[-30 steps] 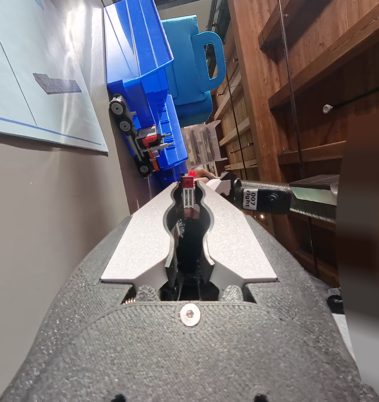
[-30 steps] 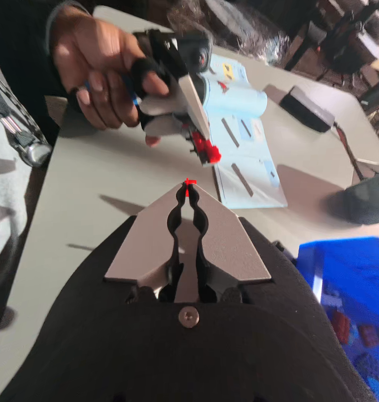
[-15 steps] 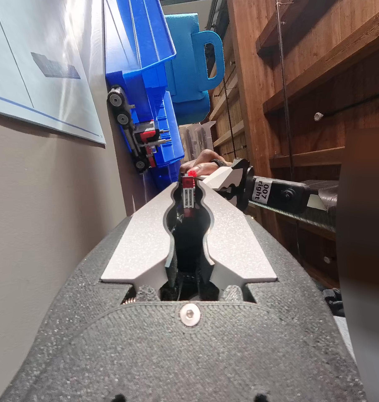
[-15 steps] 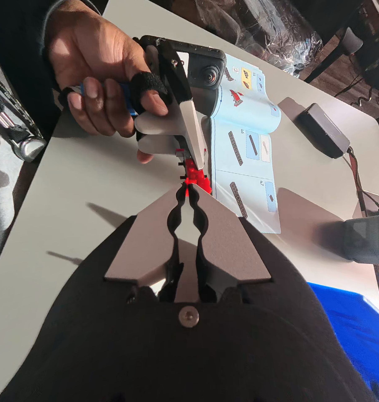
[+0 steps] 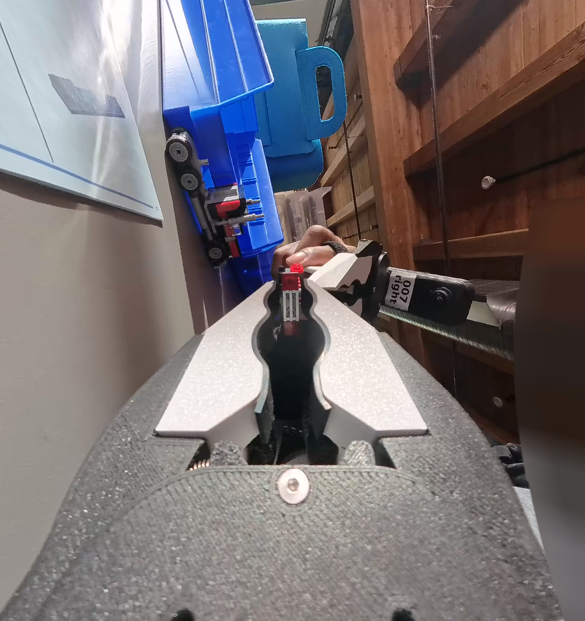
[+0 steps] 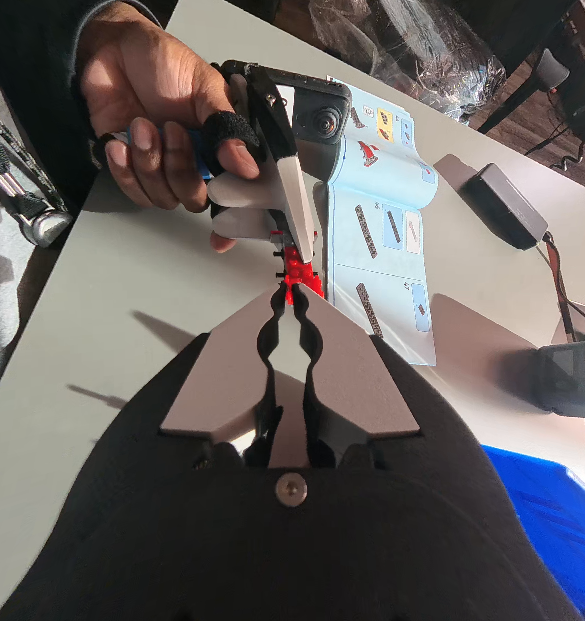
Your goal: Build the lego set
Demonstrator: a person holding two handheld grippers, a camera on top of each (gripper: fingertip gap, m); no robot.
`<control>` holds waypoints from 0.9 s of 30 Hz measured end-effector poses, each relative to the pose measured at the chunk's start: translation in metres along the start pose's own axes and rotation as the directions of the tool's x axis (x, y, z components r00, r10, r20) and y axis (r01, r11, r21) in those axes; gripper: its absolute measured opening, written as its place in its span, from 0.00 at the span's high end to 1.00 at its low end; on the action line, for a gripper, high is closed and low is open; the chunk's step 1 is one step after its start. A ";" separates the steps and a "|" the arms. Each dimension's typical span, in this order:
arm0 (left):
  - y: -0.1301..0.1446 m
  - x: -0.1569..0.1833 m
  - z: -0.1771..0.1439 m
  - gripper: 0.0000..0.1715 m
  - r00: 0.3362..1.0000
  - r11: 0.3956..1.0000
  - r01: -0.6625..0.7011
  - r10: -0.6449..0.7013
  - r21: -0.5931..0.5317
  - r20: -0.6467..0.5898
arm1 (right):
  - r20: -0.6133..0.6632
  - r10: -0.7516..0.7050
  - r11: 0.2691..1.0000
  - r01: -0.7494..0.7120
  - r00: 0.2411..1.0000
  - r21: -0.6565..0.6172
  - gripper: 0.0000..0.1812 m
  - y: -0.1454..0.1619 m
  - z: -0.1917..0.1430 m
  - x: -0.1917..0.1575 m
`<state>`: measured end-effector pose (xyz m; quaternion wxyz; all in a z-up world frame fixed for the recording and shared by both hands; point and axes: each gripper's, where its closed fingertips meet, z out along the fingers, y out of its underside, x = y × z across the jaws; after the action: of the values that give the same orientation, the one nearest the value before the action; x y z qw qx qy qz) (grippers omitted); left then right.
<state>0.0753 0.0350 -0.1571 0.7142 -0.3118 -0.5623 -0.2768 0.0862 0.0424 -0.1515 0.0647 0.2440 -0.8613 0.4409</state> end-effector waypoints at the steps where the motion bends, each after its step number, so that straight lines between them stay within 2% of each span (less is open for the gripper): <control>1: 0.000 0.000 0.000 0.92 1.000 1.000 0.001 -0.001 0.000 -0.001 | -0.001 0.000 1.000 0.000 1.000 0.001 0.97 0.000 0.000 0.000; 27: -0.001 0.002 -0.001 0.92 0.996 0.996 0.082 -0.081 0.018 -0.040 | -0.025 0.015 0.999 -0.014 1.000 0.037 0.94 -0.002 -0.001 0.003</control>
<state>0.0757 0.0332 -0.1557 0.7162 -0.2761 -0.5631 -0.3063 0.0840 0.0408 -0.1485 0.0680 0.2334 -0.8539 0.4602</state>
